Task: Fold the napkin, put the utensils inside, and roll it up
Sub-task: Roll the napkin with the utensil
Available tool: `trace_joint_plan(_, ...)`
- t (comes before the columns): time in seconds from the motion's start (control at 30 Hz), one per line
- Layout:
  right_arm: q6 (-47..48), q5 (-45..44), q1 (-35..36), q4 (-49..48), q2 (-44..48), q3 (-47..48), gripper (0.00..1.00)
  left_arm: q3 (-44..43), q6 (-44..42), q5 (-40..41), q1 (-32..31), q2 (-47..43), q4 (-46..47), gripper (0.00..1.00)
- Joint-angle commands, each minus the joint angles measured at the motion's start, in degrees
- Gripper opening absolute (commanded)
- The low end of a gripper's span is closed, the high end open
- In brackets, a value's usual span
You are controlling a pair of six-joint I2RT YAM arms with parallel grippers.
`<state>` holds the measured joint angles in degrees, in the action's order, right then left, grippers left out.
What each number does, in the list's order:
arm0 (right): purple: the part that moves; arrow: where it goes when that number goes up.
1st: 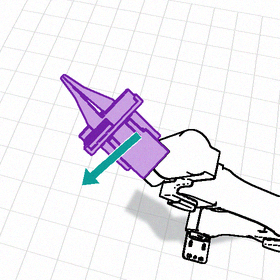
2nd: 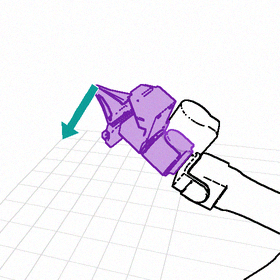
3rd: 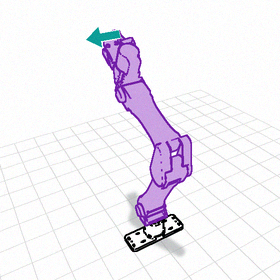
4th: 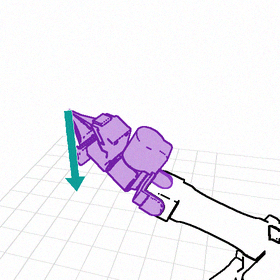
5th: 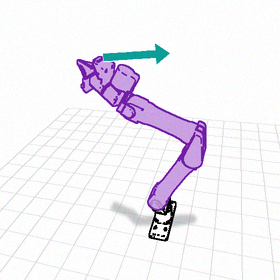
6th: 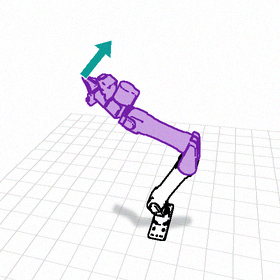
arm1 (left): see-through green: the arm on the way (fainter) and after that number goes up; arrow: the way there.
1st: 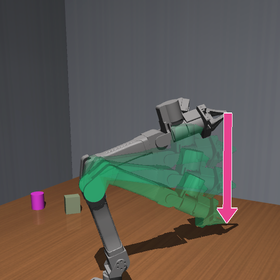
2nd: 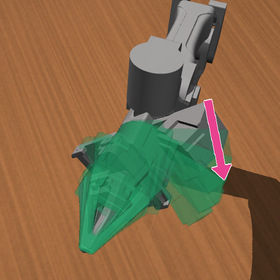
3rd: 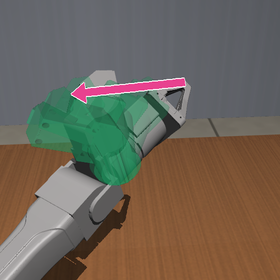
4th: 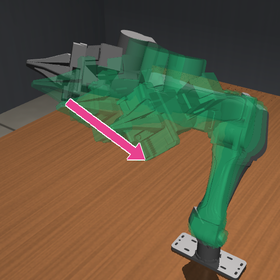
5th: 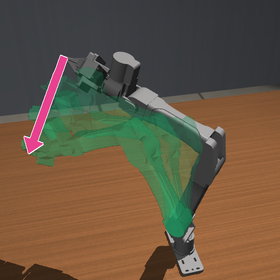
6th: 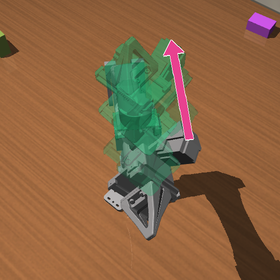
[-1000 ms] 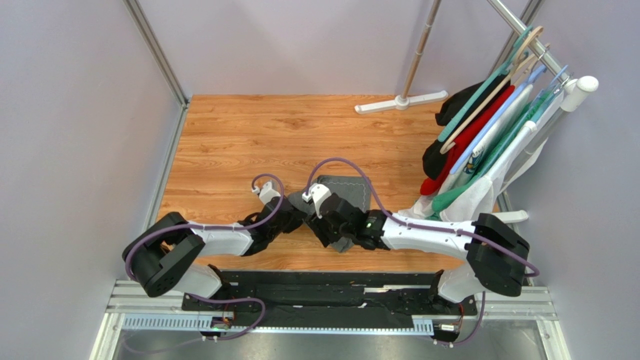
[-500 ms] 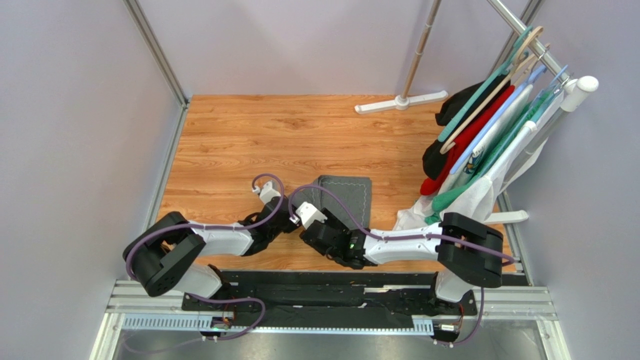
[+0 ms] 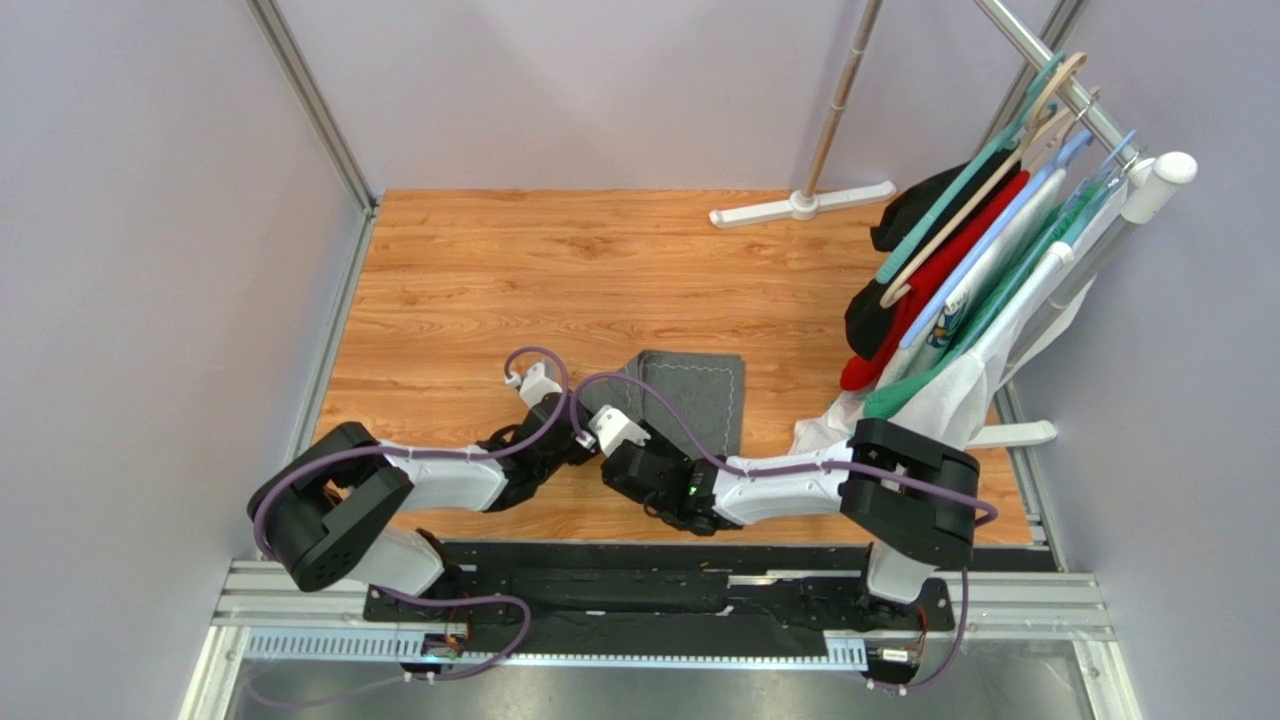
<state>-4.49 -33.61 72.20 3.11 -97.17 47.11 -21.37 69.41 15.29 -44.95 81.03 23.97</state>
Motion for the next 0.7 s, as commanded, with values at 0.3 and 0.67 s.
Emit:
trace_joint_plan(0.3, -8.2, 16.4, -8.5, 2.6, -2.3, 0.7, 0.00, 2.1, -1.5, 1.1, -0.2, -6.9, 2.5, 0.34)
trace_joint_plan(0.67, -23.1, 50.4, -18.6, -10.9, 0.9, -1.2, 0.00, 1.0, -16.6, 7.7, 7.8, -45.4, -26.4, 0.66)
